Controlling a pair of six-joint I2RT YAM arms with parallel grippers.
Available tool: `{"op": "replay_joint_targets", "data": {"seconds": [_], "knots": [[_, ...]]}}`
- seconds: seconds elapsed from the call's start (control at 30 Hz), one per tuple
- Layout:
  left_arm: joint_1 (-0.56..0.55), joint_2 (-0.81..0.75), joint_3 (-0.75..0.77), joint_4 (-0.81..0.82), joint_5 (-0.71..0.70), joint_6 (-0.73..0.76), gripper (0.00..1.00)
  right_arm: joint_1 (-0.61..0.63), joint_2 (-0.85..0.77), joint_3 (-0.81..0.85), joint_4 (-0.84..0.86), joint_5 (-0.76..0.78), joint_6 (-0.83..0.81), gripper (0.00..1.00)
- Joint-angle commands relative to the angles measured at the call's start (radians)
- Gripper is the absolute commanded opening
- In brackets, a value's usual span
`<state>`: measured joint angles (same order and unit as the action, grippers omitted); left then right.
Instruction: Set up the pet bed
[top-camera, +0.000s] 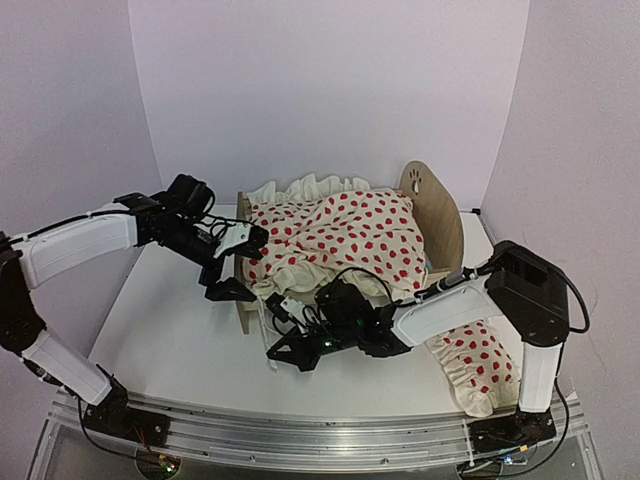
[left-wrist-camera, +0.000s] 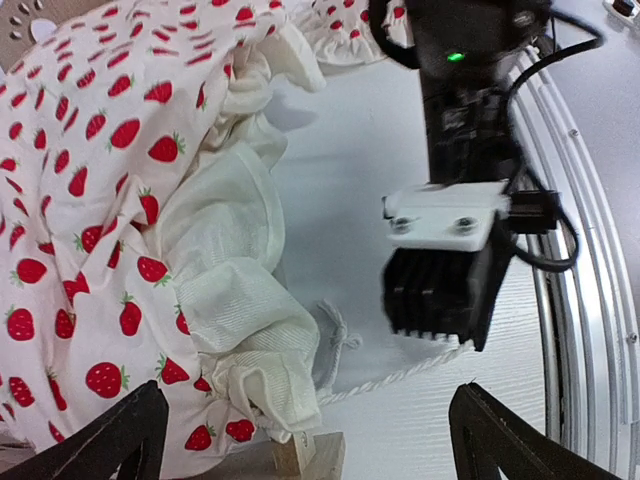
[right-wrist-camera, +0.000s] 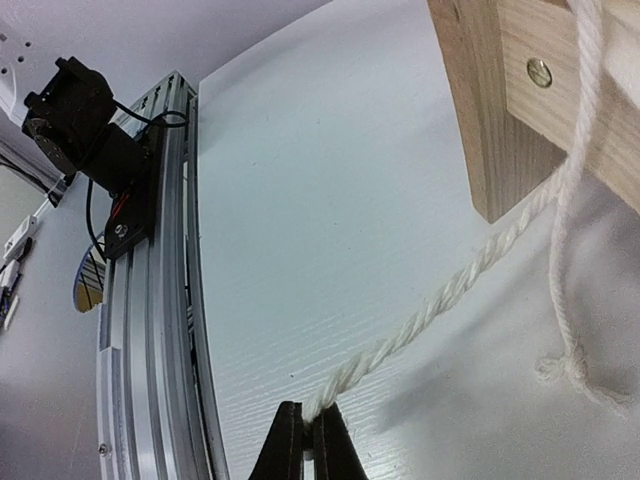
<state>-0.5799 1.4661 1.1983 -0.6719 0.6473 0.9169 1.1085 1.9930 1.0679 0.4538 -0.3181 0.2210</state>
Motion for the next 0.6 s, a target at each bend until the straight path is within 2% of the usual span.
{"op": "replay_joint_targets", "data": {"seconds": [0.0, 0.07, 0.13, 0.2, 0.27, 0.43, 0.5, 0.57], "knots": [[0.003, -0.132, -0.079, 0.019, 0.111, 0.02, 0.99, -0.013, -0.033, 0.042, -0.109, -0.092, 0.089, 0.0], [-0.001, -0.181, -0.125, -0.005, 0.127, 0.096, 0.92, -0.019, -0.031, 0.054, -0.121, -0.12, 0.121, 0.0], [-0.025, -0.238, -0.217, 0.027, 0.123, 0.138, 0.76, -0.026, -0.029, 0.072, -0.122, -0.158, 0.155, 0.0], [-0.104, -0.291, -0.331, 0.167, 0.037, 0.145, 0.67, -0.034, -0.023, 0.096, -0.122, -0.199, 0.202, 0.0], [-0.19, -0.347, -0.48, 0.345, -0.046, 0.225, 0.61, -0.051, -0.013, 0.119, -0.122, -0.224, 0.26, 0.0], [-0.255, -0.436, -0.857, 0.959, -0.116, 0.501, 0.68, -0.102, 0.028, 0.165, -0.122, -0.288, 0.466, 0.0], [-0.255, -0.393, -0.963, 1.202, -0.111, 0.62, 0.72, -0.105, 0.05, 0.198, -0.126, -0.318, 0.505, 0.0], [-0.256, -0.322, -1.007, 1.397, -0.113, 0.666, 0.75, -0.105, 0.064, 0.218, -0.128, -0.332, 0.528, 0.0]]}}
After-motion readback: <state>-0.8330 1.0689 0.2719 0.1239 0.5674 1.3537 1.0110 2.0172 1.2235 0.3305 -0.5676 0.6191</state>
